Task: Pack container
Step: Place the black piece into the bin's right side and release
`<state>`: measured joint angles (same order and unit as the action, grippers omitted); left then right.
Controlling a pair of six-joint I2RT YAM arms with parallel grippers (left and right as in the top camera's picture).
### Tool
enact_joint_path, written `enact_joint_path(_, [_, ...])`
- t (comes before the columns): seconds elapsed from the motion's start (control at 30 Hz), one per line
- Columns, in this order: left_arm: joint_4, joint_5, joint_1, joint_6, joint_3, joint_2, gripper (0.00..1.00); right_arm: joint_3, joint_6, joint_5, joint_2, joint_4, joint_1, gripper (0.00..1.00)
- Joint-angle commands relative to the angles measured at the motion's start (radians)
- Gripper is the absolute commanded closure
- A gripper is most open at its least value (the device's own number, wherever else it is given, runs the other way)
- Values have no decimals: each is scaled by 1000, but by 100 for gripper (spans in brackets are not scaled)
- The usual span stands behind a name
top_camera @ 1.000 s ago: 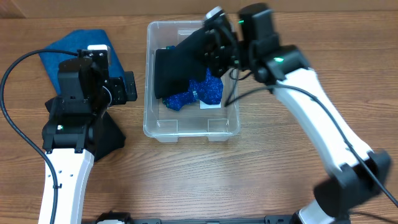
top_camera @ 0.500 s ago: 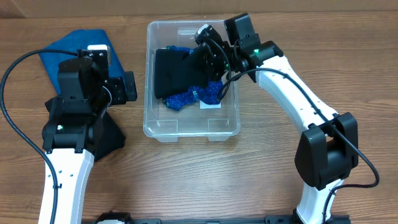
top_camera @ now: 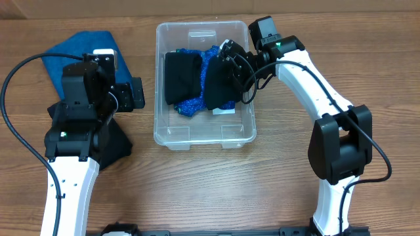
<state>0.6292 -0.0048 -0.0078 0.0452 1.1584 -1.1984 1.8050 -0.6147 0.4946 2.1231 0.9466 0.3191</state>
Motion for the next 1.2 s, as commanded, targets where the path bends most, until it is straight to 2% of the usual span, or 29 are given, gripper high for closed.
enact_joint_path(0.0, [-1, -2, -6, -14, 23, -6, 0, 78, -31, -50, -11, 35, 22, 96])
enact_joint_path(0.2, [2, -2, -6, -14, 23, -6, 0, 248, -48, -128, -11, 57, 72, 96])
enact_joint_path(0.4, [2, -2, -6, -14, 23, -6, 0, 261, -33, -134, 21, 32, 88, 96])
enact_joint_path(0.43, [2, -2, -6, -15, 23, -6, 0, 261, -8, -144, 45, 36, 82, 95])
enact_joint_path(0.47, [2, -2, -6, -14, 23, -6, 0, 261, 18, -155, 72, 45, 72, 86])
enact_joint_path(0.57, [3, -3, -6, -15, 23, -6, 0, 261, 91, -167, 152, 98, 24, 81])
enact_joint_path(0.63, [2, -3, -6, -15, 23, -6, 0, 261, 147, -173, 164, 112, -8, 7])
enact_joint_path(0.67, [2, -3, -6, -15, 23, -6, 0, 261, 169, -173, 163, 110, -20, 0])
enact_joint_path(0.9, [2, -3, -6, -15, 23, -6, 0, 270, 211, -203, 154, 138, -19, 0])
enact_joint_path(1.07, [2, -3, -6, -15, 23, -6, 0, 375, 213, -409, 63, 162, 71, 0])
enact_joint_path(1.17, [2, -3, -6, -15, 23, -6, 0, 468, 287, -522, -11, 163, 69, 0])
